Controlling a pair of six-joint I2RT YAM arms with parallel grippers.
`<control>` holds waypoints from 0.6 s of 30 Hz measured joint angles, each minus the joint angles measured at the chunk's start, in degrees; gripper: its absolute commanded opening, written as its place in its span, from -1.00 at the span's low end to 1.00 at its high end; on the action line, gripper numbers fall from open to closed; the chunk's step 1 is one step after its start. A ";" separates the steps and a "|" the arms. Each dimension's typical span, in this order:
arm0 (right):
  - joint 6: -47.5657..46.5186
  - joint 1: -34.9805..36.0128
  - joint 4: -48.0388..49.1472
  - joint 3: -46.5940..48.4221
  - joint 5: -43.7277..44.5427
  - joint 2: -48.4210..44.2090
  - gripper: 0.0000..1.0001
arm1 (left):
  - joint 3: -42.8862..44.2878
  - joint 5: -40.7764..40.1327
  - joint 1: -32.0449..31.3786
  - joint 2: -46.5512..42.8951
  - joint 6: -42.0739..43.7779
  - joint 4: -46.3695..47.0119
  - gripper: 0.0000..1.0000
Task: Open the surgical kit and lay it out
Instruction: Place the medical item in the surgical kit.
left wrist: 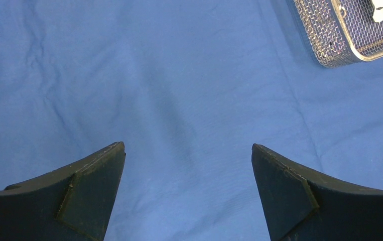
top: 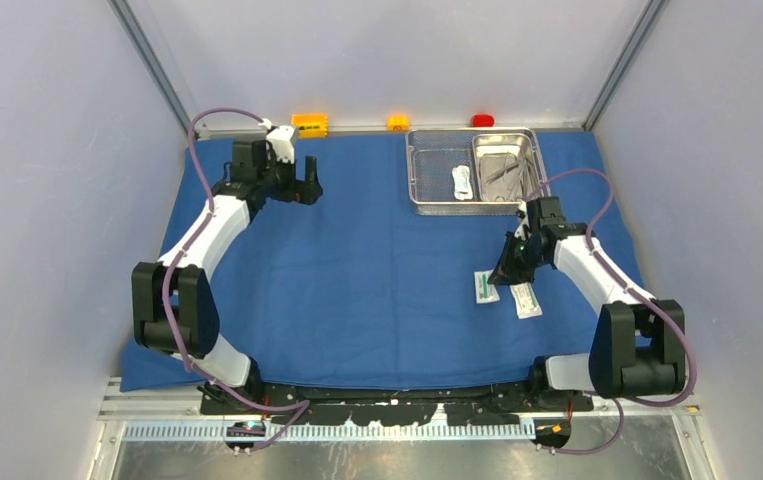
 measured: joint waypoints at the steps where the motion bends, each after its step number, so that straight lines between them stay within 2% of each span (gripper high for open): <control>1: 0.09 -0.11 0.20 0.00 0.11 0.59 -0.99 | 0.00 0.00 0.00 -0.02 -0.15 -0.02 0.99; 13: -0.07 -1.09 -1.68 2.91 5.25 6.93 -0.99 | 0.00 0.76 0.00 -0.02 -1.88 -0.07 0.99; 18: -0.09 -1.29 -2.62 3.56 6.25 9.60 -0.92 | 0.00 0.98 0.00 -0.02 -2.36 -0.09 1.00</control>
